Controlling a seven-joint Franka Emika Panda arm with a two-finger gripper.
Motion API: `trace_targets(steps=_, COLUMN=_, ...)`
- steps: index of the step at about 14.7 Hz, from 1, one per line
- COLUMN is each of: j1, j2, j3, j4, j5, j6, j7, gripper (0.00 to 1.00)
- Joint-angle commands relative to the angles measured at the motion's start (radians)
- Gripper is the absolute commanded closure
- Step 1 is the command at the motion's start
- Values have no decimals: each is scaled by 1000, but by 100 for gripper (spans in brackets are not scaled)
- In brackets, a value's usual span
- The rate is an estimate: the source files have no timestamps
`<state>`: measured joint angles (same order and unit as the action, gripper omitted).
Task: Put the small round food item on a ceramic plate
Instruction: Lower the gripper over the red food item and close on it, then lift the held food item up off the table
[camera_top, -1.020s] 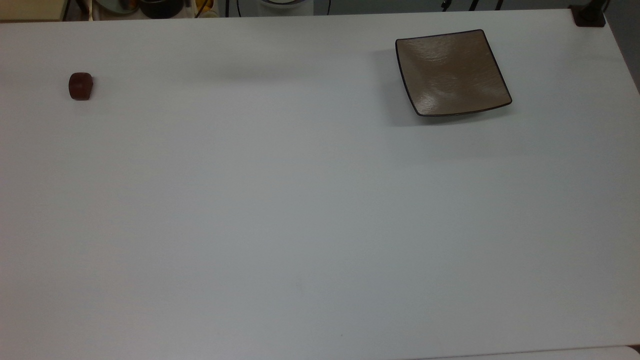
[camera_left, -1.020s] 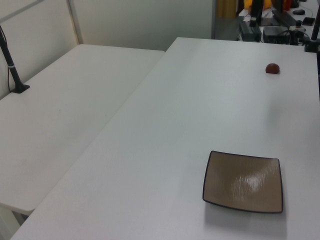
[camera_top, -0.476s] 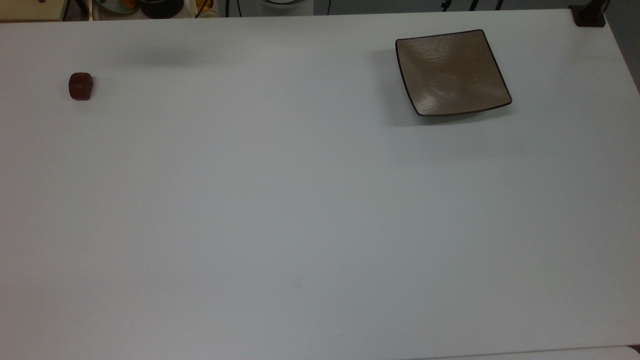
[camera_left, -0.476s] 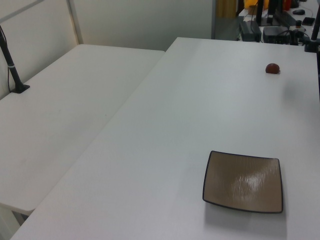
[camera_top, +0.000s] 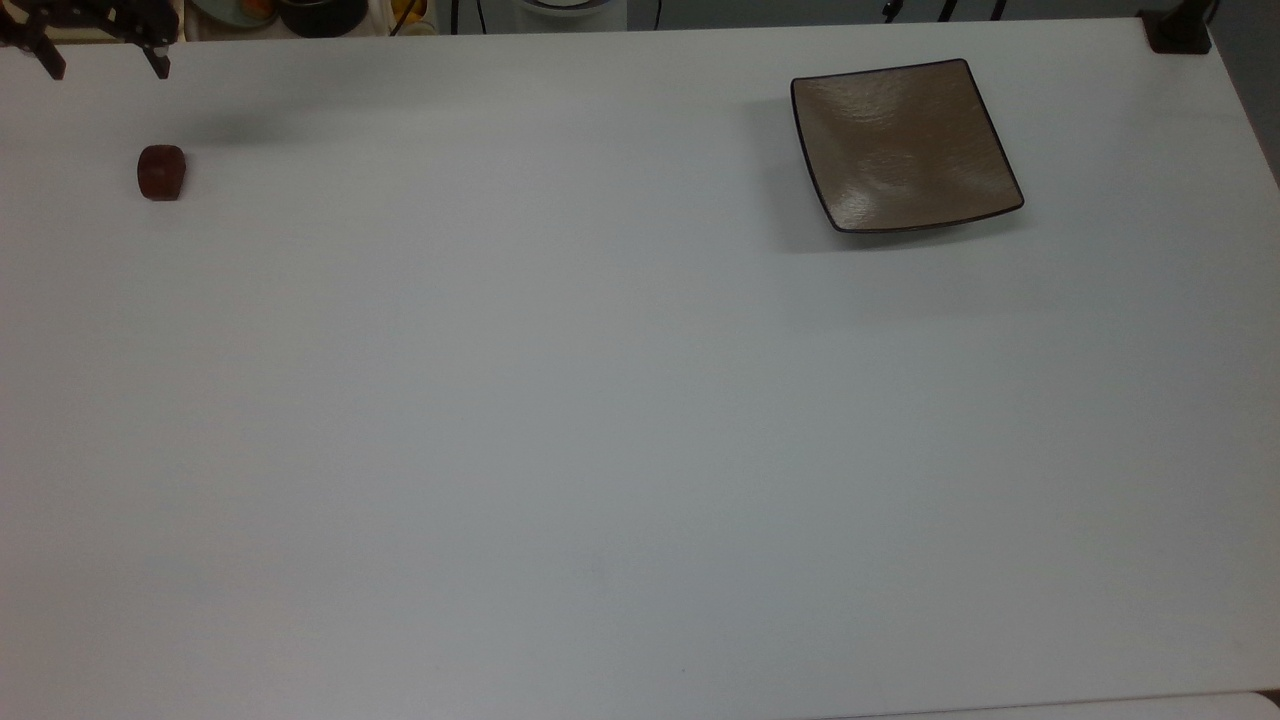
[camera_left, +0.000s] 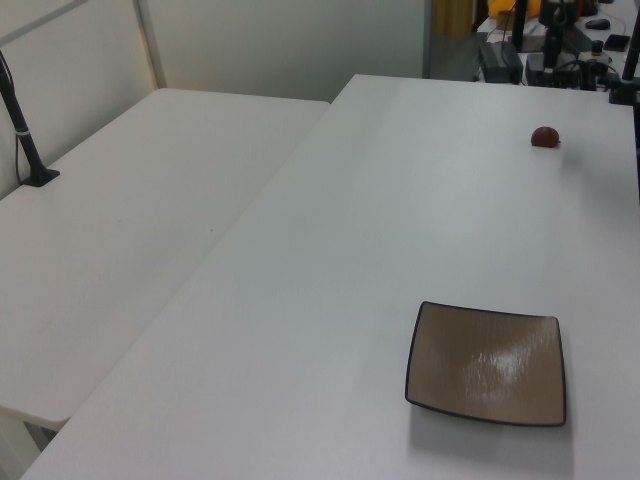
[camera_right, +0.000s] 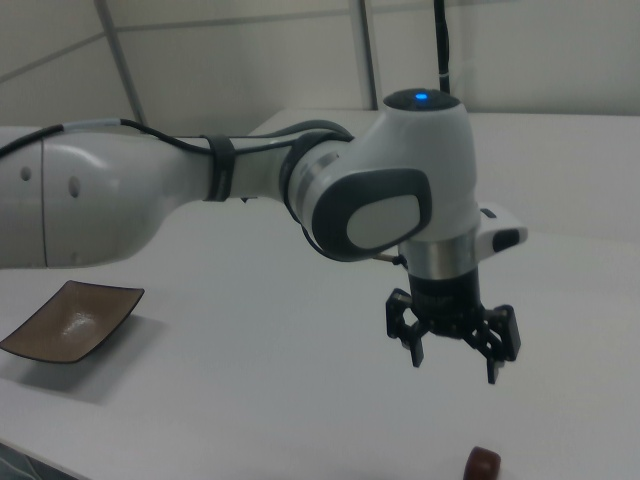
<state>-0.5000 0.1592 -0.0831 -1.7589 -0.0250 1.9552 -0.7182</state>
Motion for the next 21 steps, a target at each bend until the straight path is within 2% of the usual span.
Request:
trace_targets(steps=1, j1=-12, j2=35, j3=-3, j4=-24, j5=-9, j6=54, j7=-23, gripper=0)
trace_targets(steps=6, j1=-23, j2=71, j3=-10, j4=-139, j5=-7, j6=237, j7=-20, gripper=0)
trace_targets(steps=11, j1=-26, j2=135, j3=-27, j4=-142, j5=-7, j6=290, j7=-10, gripper=0)
trace_targets(steps=15, j1=-26, j2=157, j3=-29, j4=-195, j5=-7, j6=410, j7=-7, gripper=0)
trace_targets(steps=21, j1=-25, j2=177, j3=-29, j4=-195, j5=-7, j6=413, j7=-7, gripper=1)
